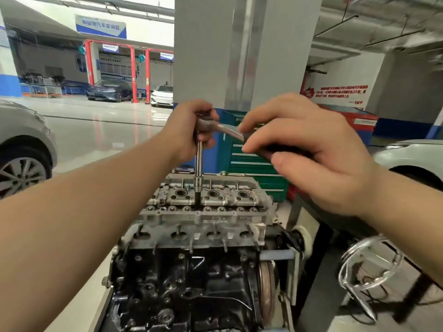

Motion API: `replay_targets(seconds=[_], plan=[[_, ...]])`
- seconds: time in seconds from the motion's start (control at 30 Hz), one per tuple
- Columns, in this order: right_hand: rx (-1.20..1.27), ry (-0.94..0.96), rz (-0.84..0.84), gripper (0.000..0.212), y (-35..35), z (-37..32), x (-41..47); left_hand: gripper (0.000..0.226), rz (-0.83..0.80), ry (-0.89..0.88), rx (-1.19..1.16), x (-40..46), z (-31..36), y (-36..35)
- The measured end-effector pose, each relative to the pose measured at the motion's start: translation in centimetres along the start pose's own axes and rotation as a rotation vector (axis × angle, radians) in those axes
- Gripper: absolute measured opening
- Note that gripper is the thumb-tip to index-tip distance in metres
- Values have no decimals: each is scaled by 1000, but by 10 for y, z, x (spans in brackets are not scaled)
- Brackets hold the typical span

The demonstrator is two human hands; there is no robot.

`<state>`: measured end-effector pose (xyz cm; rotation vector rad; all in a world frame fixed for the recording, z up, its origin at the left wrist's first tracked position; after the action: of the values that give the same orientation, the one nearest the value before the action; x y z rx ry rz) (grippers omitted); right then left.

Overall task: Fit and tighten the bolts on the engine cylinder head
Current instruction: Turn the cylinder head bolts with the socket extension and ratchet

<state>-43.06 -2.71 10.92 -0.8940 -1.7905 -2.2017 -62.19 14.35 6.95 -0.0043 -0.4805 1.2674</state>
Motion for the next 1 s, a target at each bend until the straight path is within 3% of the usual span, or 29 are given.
replay_targets(seconds=[0.13,0.27,0.33,0.53,0.83,0.9,1.0], plan=[[-279,-203,62,31,23,58,-35,46,36,-78,-50,0,-3,3],[-471,-511,-193,38,5,117,-28,53,42,-132,-26,0,-15,-2],[-499,-567,-311,41,-12,134,-9,56,83,-133,56,0,-23,-5],[-419,-516,-415,37,-51,146,76,78,99,-102,178,-3,-43,1],[-100,-419,-593,41,-62,140,107,70,212,-59,81,-9,-69,15],[-225,-399,-596,40,-60,135,112,71,205,-37,77,-6,-70,13],[-647,-382,-647,25,-76,113,124,73,205,-42,137,-2,-72,12]])
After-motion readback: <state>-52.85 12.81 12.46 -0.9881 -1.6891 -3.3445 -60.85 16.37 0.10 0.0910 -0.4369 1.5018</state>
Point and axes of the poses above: each hand's wrist, its own x-axis towards the middle knuckle, its own y-axis out of the back of the hand, z = x × y, the point moved 5 cm from there along x, towards the middle knuckle, and after that the axes turned 10 degrees about -z, right-handed, at the moved point
